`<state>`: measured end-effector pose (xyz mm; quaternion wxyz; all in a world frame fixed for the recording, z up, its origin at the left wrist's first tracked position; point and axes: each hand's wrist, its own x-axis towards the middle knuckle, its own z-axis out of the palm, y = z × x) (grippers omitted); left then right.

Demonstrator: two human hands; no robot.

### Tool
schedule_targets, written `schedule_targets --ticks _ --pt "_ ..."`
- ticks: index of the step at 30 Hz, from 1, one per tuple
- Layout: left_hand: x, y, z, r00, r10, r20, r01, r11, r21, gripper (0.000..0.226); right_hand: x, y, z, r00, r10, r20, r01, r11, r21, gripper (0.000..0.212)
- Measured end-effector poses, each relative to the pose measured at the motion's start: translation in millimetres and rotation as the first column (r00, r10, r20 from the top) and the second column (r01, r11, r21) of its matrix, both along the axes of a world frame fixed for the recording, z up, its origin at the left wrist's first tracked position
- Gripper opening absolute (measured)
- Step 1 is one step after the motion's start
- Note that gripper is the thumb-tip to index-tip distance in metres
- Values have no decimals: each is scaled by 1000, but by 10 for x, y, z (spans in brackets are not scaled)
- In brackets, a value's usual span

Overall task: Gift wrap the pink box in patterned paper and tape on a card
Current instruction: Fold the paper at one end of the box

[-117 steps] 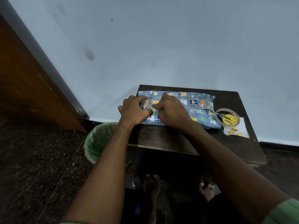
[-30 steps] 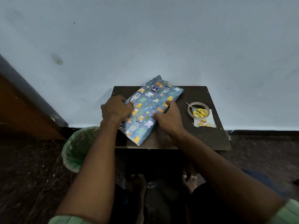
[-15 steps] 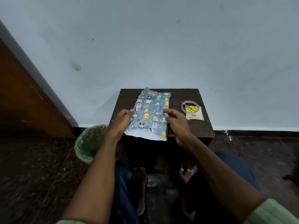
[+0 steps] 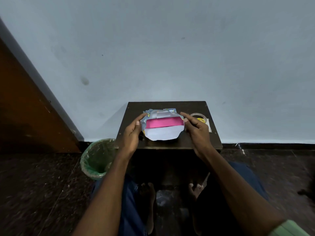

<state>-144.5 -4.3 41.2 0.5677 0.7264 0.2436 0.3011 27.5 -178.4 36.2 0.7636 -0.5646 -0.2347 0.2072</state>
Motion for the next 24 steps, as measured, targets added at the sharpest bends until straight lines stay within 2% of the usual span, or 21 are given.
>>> schedule_targets --ticks 4,9,12,14,19,24 --pt "-12 20 13 999 -51 9 51 999 12 42 7 0 34 1000 -9 7 9 999 31 31" --pt "-5 2 22 997 -73 37 71 997 34 38 10 -13 50 990 -23 139 20 1000 21 30" --pt "12 78 -67 997 -33 -64 41 992 119 35 27 -13 -10 969 -57 240 69 997 -43 29" --pt "26 101 -101 997 4 -82 6 993 119 35 20 -1 -52 945 -94 314 126 989 -83 28" --pt "55 -29 23 999 30 -22 -29 999 40 34 -25 55 -69 850 -146 505 215 973 -80 25" --pt "76 -149 133 999 53 -7 -53 995 -80 31 -63 136 -84 817 -125 563 191 980 -59 24"
